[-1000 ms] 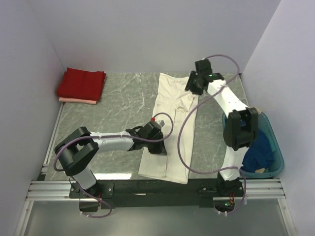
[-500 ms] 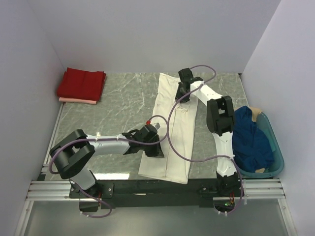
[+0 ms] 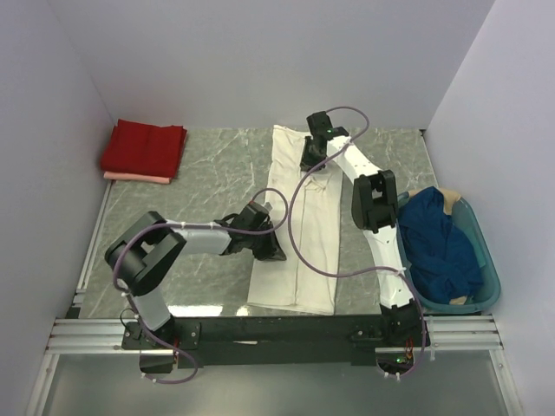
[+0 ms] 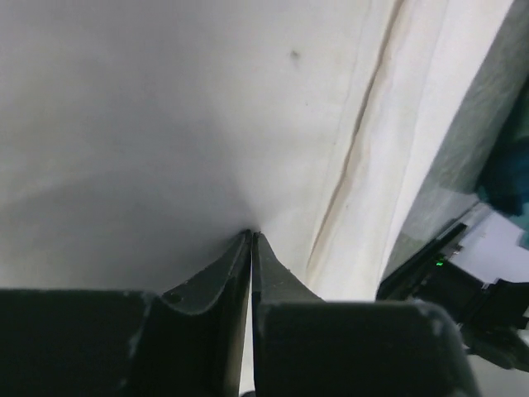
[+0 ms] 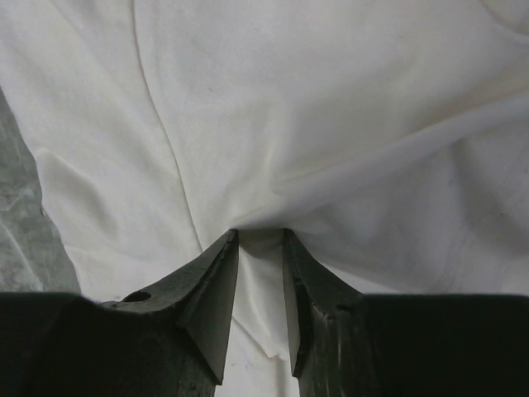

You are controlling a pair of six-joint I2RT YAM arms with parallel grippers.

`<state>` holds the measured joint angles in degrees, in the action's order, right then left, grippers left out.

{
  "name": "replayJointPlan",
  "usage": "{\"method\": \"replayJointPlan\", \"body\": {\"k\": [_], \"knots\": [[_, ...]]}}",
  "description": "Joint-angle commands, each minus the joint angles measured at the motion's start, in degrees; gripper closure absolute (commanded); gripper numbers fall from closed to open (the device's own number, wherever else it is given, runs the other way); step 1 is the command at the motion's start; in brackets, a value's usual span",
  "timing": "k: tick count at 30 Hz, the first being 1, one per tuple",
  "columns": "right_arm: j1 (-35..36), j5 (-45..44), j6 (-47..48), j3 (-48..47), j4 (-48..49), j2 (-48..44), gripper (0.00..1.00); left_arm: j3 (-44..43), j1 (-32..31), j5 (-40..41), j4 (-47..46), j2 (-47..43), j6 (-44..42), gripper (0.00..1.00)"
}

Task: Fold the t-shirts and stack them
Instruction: Fold the tshirt

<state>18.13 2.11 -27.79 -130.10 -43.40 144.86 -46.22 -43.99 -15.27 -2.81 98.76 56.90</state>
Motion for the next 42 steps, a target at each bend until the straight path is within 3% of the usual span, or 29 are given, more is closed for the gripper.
{"method": "replayJointPlan", "body": {"k": [1, 8, 12, 17, 20, 23, 26, 29, 36, 42], "knots": [[0.33, 2.37, 2.65, -3.57, 0.15, 4.2, 0.64, -4.14, 1.27, -2.57, -3.26, 3.45, 0.66, 0.89], [-0.82, 4.31, 4.94, -5.96, 1.3, 3.25, 0.54, -8.01, 2.85, -3.98, -3.35, 5.75, 1.81, 0.89], [-0.82, 2.64, 5.38, 0.97, 2.88, -6.83, 0.45, -7.75, 2.85, -2.93, -1.24, 2.41, -0.12, 0.83], [-0.99, 0.18, 3.45, 7.3, 1.82, -18.97, 0.42, -7.84, 2.15, -3.98, 2.63, -3.03, -6.53, 0.75], [-0.99, -0.18, 0.64, 19.32, 4.72, -30.04, 0.42, -7.83, 0.14, -5.12, 5.79, -5.15, -9.69, 0.69], [-0.9, 0.69, -3.22, 36.71, 10.59, -42.96, 0.43, -8.1, -3.11, -4.95, 8.08, -5.59, -12.16, 0.65], [-0.29, 4.74, -8.14, 61.81, 18.68, -60.15, 0.44, -7.58, -6.98, -3.9, 9.05, -5.33, -12.52, 0.6], [1.72, 4.74, -10.0, 75.99, 20.81, -68.46, 0.44, -7.13, -8.83, -3.1, 9.49, -4.46, -12.78, 0.59], [5.5, 5.88, -13.24, 95.19, 15.72, -90.06, 0.46, -6.87, -13.67, -0.73, 12.12, -3.49, -14.1, 0.56], [8.76, 6.94, -15.89, 102.85, 13.34, -97.21, 0.48, -6.26, -14.72, 0.5, 13.44, -2.26, -15.51, 0.56]]}}
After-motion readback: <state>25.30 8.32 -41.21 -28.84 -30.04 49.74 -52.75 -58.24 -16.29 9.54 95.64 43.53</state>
